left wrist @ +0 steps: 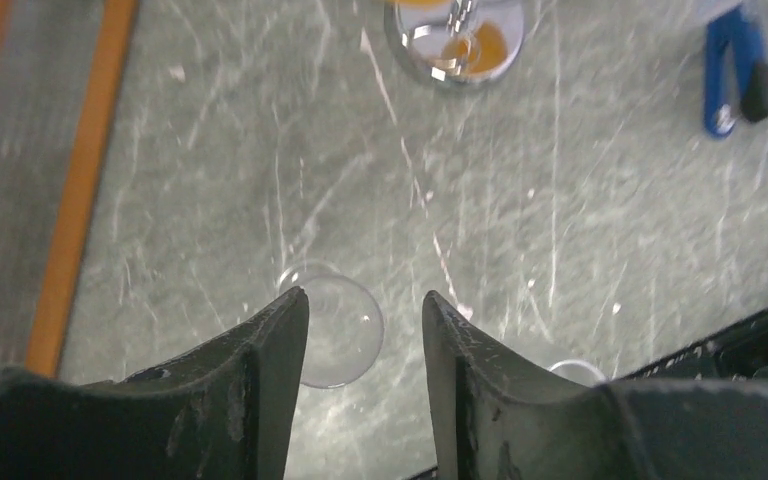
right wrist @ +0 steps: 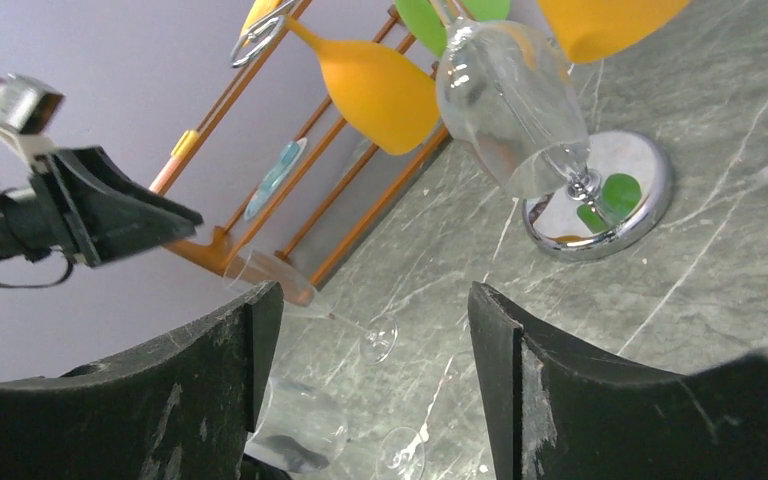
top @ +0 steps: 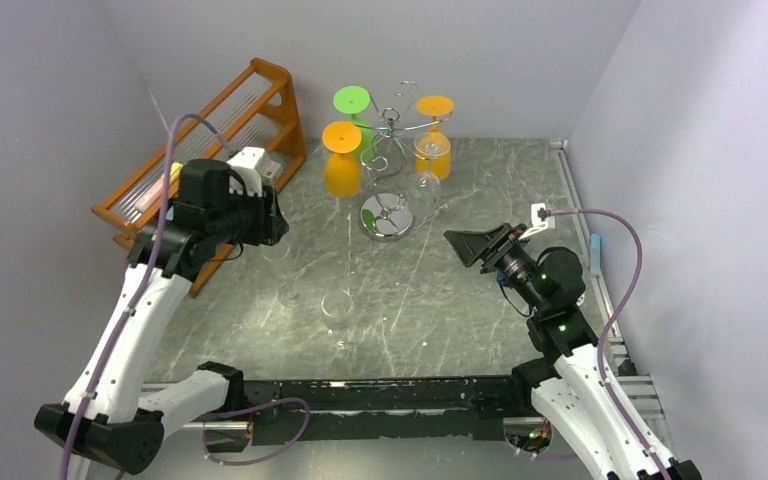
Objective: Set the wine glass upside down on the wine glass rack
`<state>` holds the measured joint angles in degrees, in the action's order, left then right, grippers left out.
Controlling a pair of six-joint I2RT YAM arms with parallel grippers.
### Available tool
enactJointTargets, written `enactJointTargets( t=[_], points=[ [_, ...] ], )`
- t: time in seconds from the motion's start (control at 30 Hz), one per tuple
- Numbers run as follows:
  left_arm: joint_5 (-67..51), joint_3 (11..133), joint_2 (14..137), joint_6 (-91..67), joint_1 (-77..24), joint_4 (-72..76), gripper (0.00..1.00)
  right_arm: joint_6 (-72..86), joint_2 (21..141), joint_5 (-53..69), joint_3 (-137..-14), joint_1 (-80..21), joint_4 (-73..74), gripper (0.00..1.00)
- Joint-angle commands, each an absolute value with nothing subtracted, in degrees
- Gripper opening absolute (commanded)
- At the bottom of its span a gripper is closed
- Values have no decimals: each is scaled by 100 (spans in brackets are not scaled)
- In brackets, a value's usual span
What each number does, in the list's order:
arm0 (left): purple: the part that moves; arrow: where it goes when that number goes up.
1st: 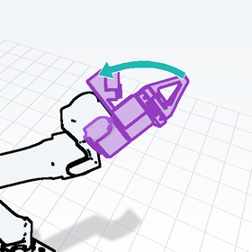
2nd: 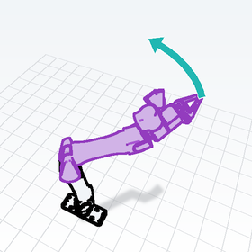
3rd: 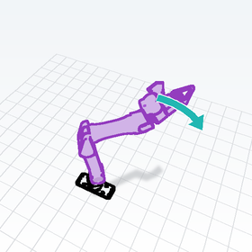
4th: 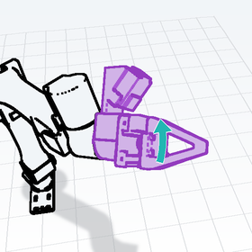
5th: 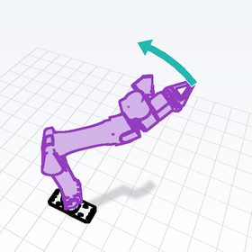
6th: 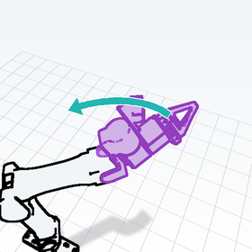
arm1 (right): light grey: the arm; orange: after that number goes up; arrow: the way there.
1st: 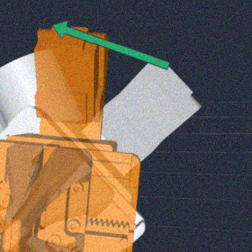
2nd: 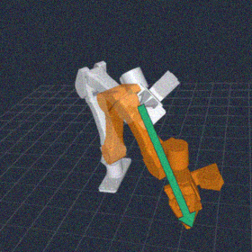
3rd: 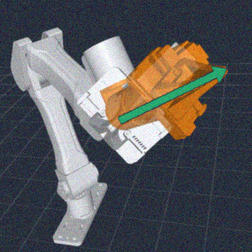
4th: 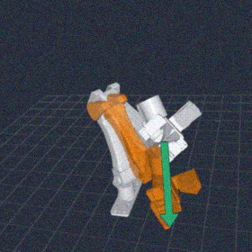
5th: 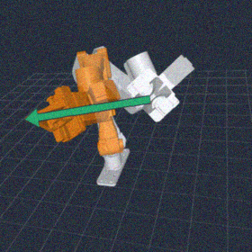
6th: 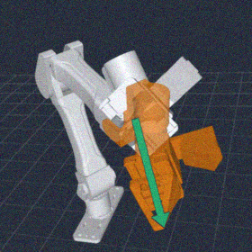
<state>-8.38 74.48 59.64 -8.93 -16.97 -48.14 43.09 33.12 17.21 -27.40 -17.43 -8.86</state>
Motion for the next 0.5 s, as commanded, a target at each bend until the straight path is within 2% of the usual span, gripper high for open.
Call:
enactJointTargets(
  t=[0.0, 0.2, 0.47],
  points=[
    [-490, 7194, 6163, -843, -1941, -5309, 49, 4505, 3297, 1427, -2561, -1768, -1024, 71],
    [-207, 7111, 6460, -862, -2194, -5294, 56, 4533, 3524, 1363, -2606, -1769, -947, 69],
    [-229, 7181, 6836, -864, -2343, -5323, 34, 4514, 3471, 1272, -2568, -1769, -851, 68]
  ],
)
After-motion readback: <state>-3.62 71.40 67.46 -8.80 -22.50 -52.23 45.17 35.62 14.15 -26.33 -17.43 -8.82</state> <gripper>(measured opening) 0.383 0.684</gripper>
